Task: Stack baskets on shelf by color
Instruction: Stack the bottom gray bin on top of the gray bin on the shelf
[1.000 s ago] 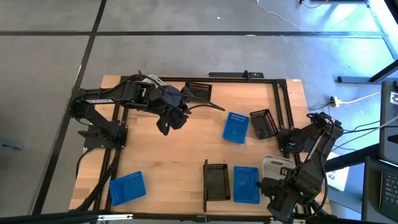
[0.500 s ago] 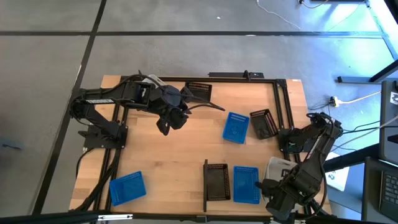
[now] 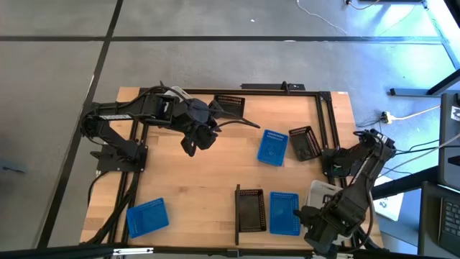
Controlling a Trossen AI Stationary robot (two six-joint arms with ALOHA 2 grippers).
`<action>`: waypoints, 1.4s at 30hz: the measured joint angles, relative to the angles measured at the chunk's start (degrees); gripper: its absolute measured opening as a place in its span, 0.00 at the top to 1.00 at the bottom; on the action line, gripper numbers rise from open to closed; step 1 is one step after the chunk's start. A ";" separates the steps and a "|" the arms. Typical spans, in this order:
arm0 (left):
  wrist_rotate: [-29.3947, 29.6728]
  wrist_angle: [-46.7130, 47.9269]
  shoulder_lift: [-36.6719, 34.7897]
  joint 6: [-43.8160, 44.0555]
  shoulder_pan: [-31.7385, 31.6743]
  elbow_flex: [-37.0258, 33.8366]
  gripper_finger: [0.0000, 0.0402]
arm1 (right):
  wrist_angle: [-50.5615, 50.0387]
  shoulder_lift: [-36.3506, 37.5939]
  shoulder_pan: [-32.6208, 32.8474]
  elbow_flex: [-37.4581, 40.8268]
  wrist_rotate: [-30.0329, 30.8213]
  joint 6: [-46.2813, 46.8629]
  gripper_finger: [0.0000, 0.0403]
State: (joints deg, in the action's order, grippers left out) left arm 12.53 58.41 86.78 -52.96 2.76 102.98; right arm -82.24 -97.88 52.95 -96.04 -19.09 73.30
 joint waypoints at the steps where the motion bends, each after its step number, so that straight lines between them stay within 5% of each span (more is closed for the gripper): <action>1: 0.00 0.00 0.00 0.02 0.00 0.00 0.79 | 0.34 0.03 0.00 0.30 -0.08 -0.08 0.95; 12: 0.01 0.02 0.00 -0.03 0.00 0.00 0.79 | 0.70 -0.21 0.23 0.62 5.96 -4.00 0.91; 25: 0.02 0.02 0.00 -0.07 0.00 0.00 0.79 | -0.08 -0.23 -0.59 0.02 -0.65 -3.09 1.00; 42: 0.00 0.02 0.00 -0.03 0.00 0.00 0.79 | -3.86 -0.40 -0.66 -2.13 3.80 -2.35 1.00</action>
State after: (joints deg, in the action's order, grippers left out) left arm 12.53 58.43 86.78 -52.99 2.76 102.98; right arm -86.11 -98.28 52.29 -98.17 -15.29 70.95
